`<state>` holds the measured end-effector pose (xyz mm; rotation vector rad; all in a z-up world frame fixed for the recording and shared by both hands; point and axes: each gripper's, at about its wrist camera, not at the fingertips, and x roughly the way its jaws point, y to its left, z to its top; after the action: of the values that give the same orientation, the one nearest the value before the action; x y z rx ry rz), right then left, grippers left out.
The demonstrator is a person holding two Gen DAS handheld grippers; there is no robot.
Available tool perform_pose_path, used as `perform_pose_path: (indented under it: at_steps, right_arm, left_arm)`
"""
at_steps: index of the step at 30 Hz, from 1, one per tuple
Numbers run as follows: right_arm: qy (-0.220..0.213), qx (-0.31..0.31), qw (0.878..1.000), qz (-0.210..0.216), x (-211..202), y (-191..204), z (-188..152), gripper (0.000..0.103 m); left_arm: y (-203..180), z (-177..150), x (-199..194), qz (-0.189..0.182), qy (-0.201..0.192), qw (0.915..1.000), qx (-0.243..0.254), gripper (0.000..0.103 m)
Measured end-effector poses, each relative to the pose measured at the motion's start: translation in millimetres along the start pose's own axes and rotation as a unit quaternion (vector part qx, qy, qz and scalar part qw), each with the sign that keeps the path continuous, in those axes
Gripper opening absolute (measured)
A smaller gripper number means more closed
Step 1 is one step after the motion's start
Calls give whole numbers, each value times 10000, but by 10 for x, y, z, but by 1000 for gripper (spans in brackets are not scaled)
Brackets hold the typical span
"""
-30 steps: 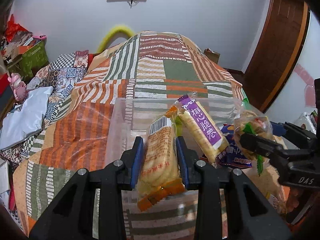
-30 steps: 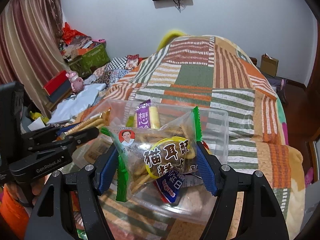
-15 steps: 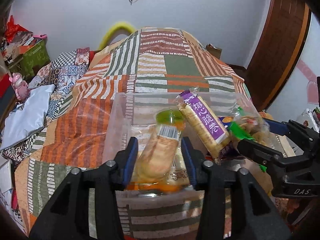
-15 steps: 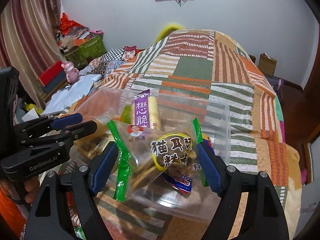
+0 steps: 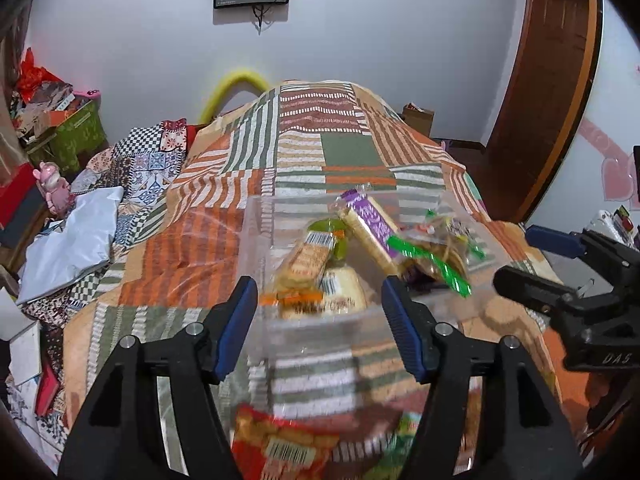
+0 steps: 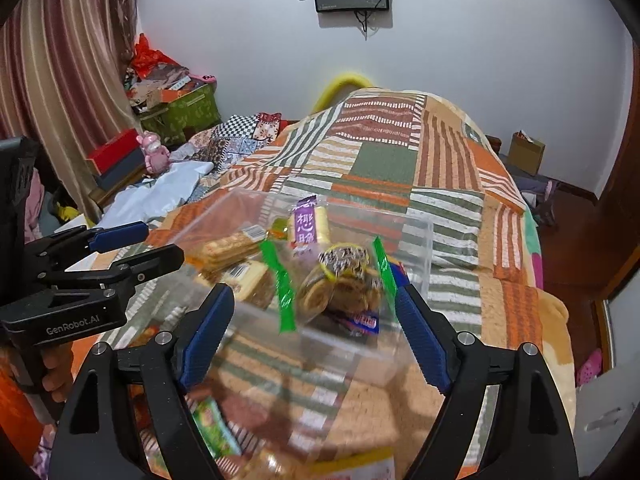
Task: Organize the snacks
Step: 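Open the left tool over the box while the right tool releases its bag, then grasp the red snack bag with the left tool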
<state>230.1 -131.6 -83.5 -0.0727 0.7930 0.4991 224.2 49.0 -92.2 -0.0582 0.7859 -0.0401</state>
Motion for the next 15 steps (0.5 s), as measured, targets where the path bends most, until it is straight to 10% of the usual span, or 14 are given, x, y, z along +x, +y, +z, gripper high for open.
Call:
perform_pose_path:
  at_steps: [15]
  right_arm:
    - [650,451,9967,201,-172,19,-688,82]
  left_arm:
    - [313,-707,-113,162,665,9971,-331,65]
